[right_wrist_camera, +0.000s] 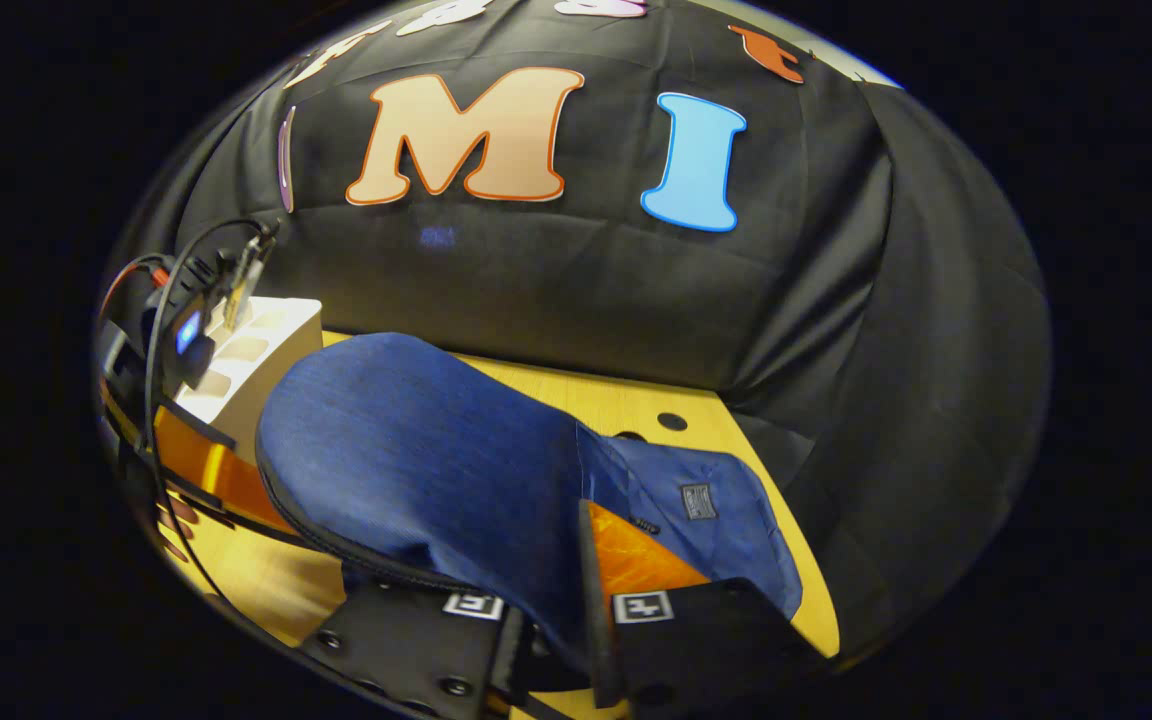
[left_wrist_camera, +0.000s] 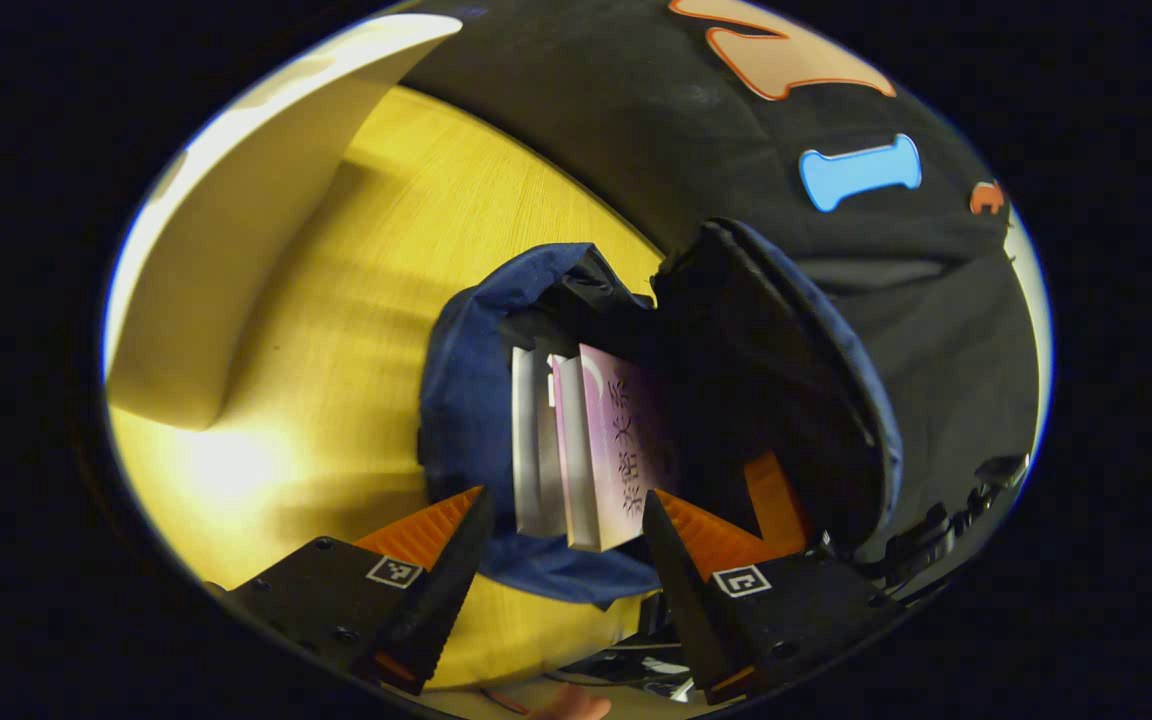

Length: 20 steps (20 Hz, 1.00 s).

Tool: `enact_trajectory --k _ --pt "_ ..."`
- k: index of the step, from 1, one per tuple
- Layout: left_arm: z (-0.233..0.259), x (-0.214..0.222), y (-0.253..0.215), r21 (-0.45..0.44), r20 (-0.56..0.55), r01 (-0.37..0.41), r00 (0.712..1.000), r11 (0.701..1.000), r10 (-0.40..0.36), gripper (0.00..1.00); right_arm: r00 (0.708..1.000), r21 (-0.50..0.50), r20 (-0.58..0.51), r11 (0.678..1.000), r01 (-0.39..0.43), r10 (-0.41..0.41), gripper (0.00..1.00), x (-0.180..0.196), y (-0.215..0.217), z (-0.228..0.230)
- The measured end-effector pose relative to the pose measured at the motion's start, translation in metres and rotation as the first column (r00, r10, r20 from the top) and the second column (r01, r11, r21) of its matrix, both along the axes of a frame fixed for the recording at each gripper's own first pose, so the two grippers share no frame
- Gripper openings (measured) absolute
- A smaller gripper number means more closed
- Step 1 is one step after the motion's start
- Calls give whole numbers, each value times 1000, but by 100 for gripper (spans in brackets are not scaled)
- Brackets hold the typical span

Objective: Open the schoolbag, grab two books from the bookshelf and put them into the schoolbag.

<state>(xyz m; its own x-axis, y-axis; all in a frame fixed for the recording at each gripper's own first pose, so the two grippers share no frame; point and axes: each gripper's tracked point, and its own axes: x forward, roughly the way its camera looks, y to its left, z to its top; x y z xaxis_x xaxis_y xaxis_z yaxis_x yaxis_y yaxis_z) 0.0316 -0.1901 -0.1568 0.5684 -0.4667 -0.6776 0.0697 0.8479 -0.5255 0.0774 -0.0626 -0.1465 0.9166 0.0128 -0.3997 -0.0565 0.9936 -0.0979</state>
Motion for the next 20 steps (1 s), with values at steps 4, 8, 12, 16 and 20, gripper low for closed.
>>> enact_trajectory --k 4,8,12,16,20 --pt "28 -32 10 102 65 21 998 995 -27 90 1000 59 -20 998 8 -7 43 -28 8 -6" --pt "70 -40 34 263 211 -7 976 965 -50 89 1000 78 15 997 -17 16 77 -51 19 6" --pt "104 -32 67 379 329 -102 944 920 -31 89 993 127 97 989 -80 68 87 -65 32 48" --pt "139 -29 97 451 430 -202 903 869 -13 89 972 191 226 976 -105 60 88 -67 33 110" --pt "193 -23 135 501 594 -382 804 777 12 89 925 217 378 968 -122 32 94 -62 26 176"
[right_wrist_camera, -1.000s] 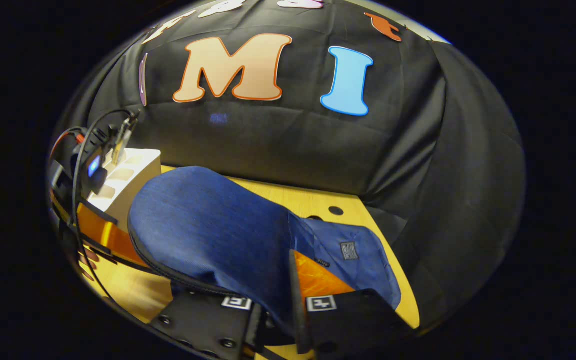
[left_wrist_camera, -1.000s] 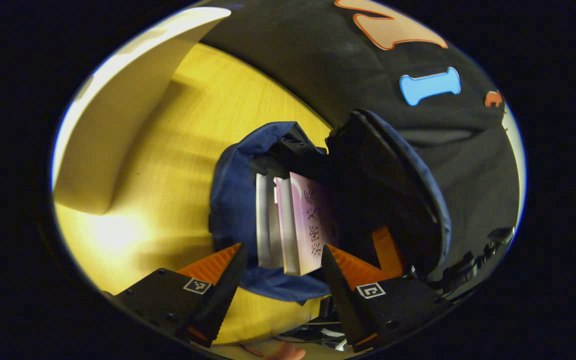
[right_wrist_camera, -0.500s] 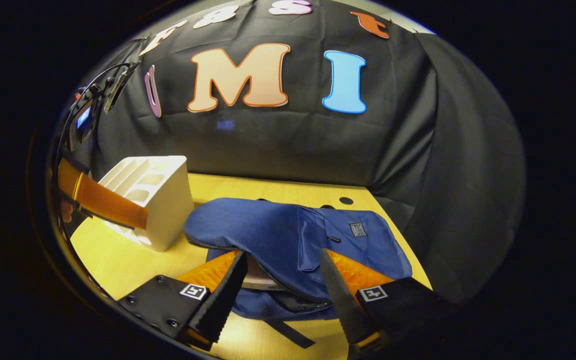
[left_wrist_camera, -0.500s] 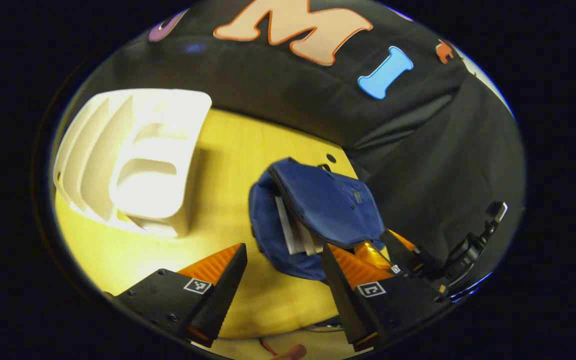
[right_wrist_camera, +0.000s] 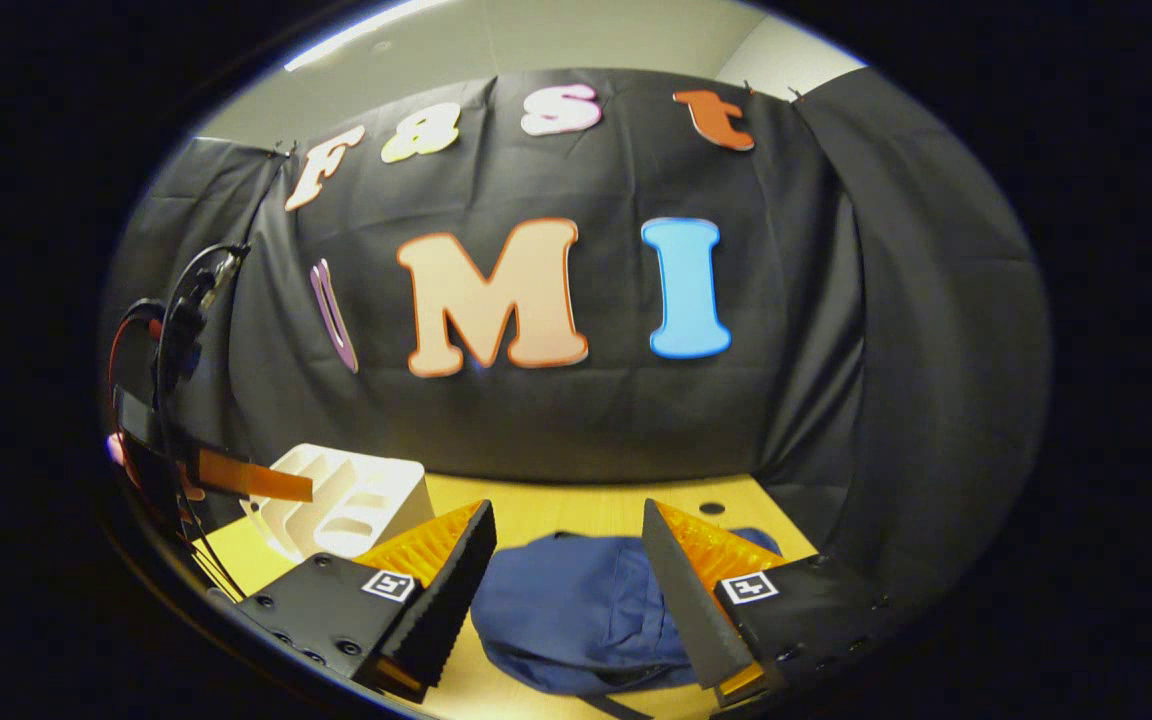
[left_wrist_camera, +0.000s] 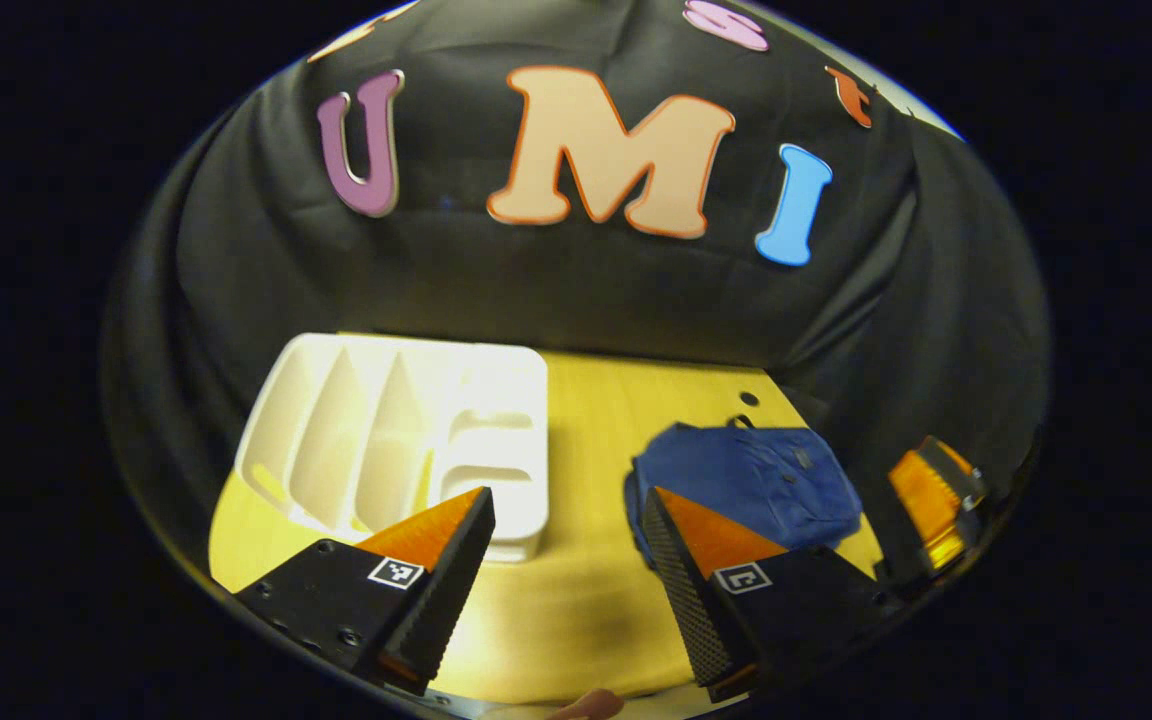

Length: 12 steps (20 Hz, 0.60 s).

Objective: Open the schoolbag, grab two books from the bookshelf and put them into the schoolbag.

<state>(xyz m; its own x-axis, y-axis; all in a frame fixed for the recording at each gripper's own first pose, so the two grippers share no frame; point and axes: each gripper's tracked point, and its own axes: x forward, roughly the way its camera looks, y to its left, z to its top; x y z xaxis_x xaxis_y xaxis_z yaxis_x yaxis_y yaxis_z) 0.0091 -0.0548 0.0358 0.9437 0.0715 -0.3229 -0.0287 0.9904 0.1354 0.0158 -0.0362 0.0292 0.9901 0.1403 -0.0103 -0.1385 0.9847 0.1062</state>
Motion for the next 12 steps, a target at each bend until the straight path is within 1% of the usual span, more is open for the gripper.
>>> enact_trajectory --k 1,3,4,5,6,7,8,10,12 --pt "16 5 9 23 61 -29 998 999 27 89 999 -12 36 1000 11 -11 94 2 -4 13" --pt "36 2 10 34 116 -37 993 999 33 89 995 -35 99 999 36 -32 95 5 -12 35" --pt "40 0 11 40 124 -40 992 998 35 89 992 -36 123 998 45 -40 95 6 -13 44" --pt "44 -3 14 46 135 -40 990 998 33 90 989 -31 142 998 52 -47 92 8 -13 51" --pt "45 -2 14 48 143 -38 989 998 31 90 987 -20 154 998 55 -51 96 7 -12 57" --pt "46 -3 14 48 144 -37 989 998 30 91 985 -7 164 998 56 -54 98 3 -10 61" --pt "47 -4 13 44 145 -35 989 998 28 91 984 0 169 998 59 -59 95 1 -9 63" --pt "47 -5 14 46 140 -28 990 999 22 92 982 -5 173 997 73 -71 95 -4 -9 63" --pt "50 -8 14 59 154 -25 988 998 15 94 981 -16 177 996 84 -80 98 -10 -7 66"
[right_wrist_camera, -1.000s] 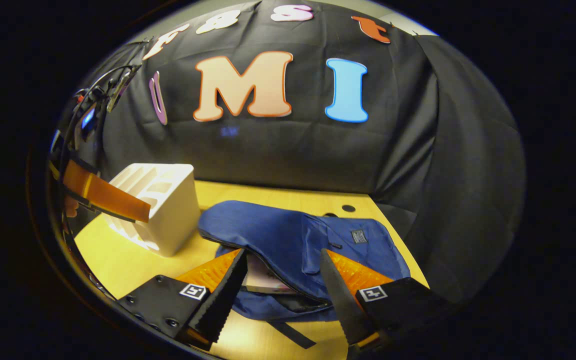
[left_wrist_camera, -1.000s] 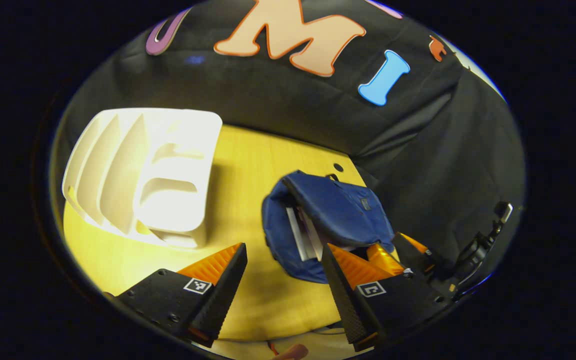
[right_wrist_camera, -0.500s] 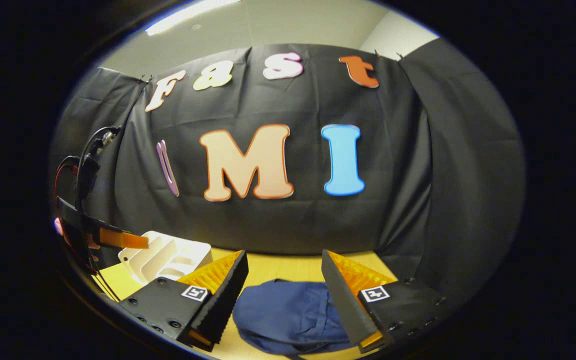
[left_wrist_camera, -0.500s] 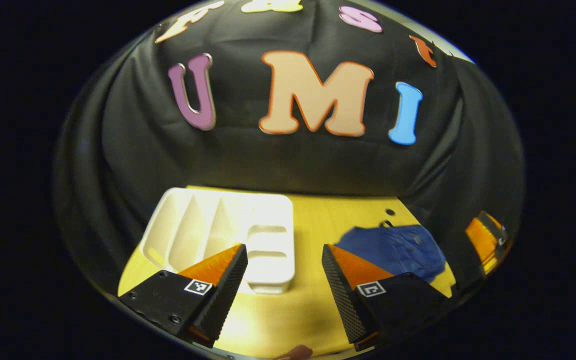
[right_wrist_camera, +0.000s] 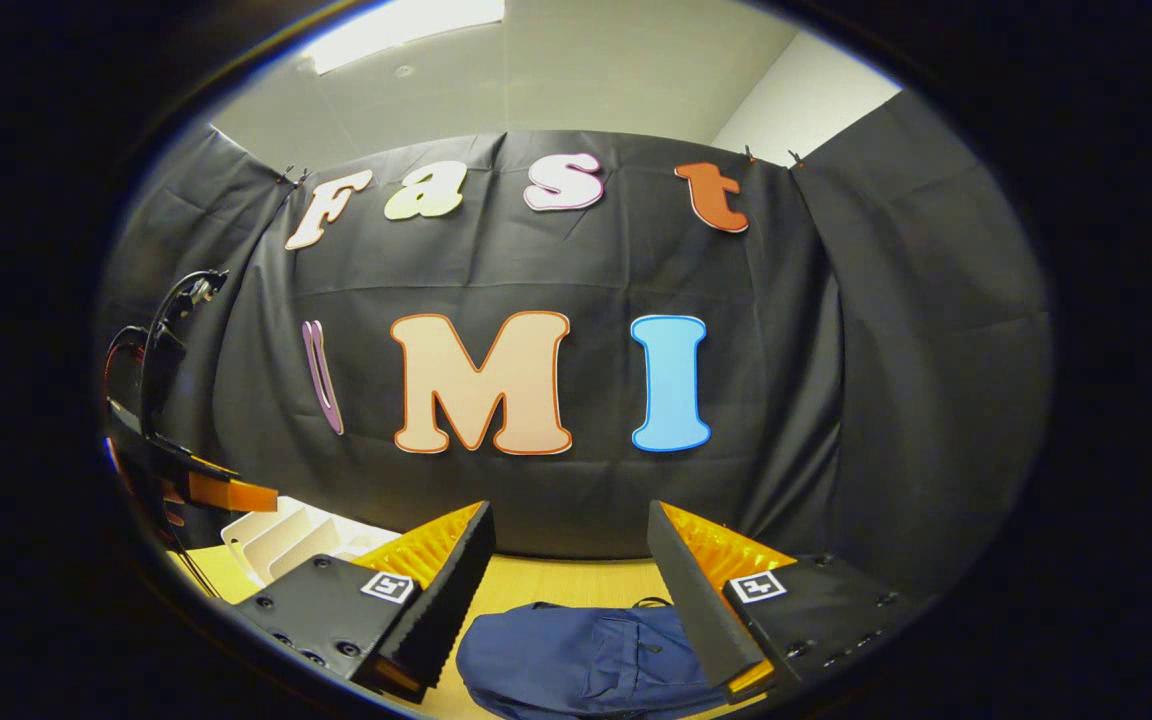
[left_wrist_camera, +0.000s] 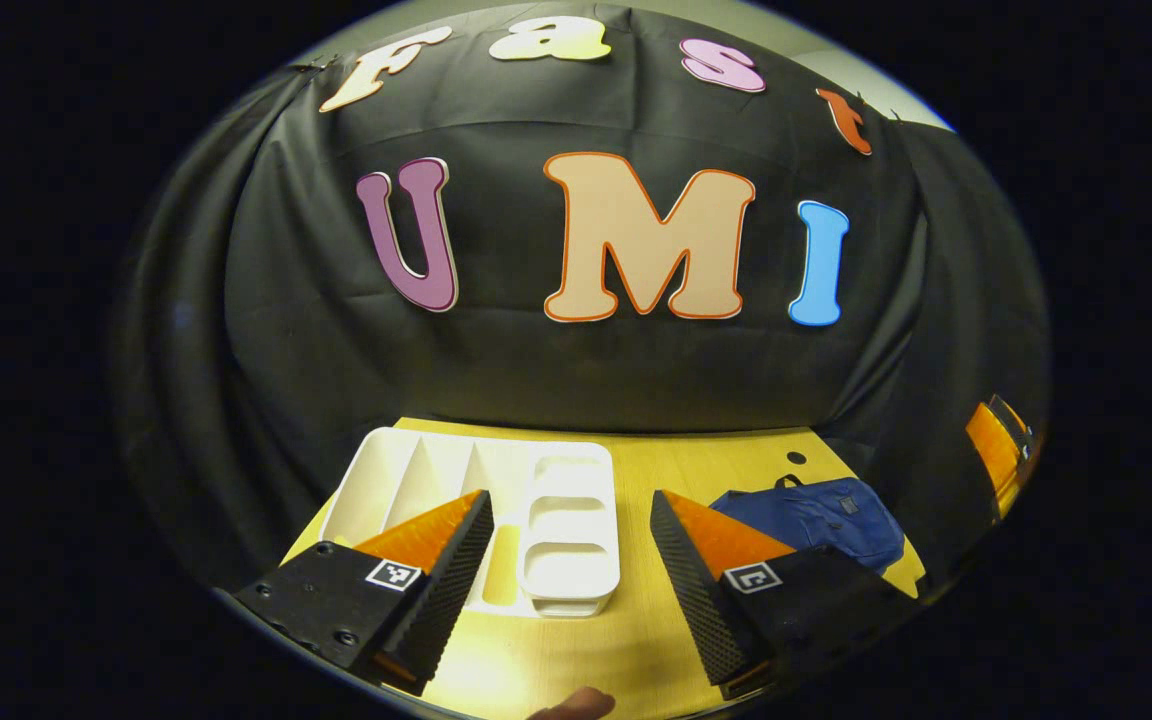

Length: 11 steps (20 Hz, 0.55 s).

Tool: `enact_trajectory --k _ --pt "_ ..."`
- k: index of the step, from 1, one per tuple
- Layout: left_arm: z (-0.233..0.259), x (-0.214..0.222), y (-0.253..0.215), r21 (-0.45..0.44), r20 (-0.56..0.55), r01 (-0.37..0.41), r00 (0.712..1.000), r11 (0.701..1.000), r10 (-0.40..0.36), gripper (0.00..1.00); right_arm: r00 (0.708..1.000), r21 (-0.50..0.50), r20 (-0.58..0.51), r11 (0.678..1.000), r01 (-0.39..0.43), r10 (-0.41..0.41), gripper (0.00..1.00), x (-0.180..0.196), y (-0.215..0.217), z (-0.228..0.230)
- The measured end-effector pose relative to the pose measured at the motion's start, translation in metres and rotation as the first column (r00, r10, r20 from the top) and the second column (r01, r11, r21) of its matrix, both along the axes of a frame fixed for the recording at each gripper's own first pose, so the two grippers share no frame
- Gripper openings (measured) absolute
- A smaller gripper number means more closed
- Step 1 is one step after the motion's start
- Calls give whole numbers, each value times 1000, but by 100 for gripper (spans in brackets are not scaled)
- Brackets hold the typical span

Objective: Open the schoolbag, grab two books from the bookshelf and put them into the schoolbag.

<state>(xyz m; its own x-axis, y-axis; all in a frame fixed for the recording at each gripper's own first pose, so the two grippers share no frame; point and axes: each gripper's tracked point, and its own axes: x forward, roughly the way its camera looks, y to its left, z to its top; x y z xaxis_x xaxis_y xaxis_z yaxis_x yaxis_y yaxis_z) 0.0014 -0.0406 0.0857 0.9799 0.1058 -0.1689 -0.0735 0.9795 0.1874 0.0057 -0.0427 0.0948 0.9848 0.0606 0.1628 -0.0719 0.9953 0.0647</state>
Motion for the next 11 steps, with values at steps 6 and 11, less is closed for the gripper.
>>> enact_trajectory --k 6,11 --pt "5 1 -11 58 -9 83 997 995 -83 95 998 4 2 998 69 -69 95 -23 -5 3" --pt "0 1 -24 46 -42 174 984 984 -172 95 989 -3 1 989 145 -145 96 -51 -9 4"
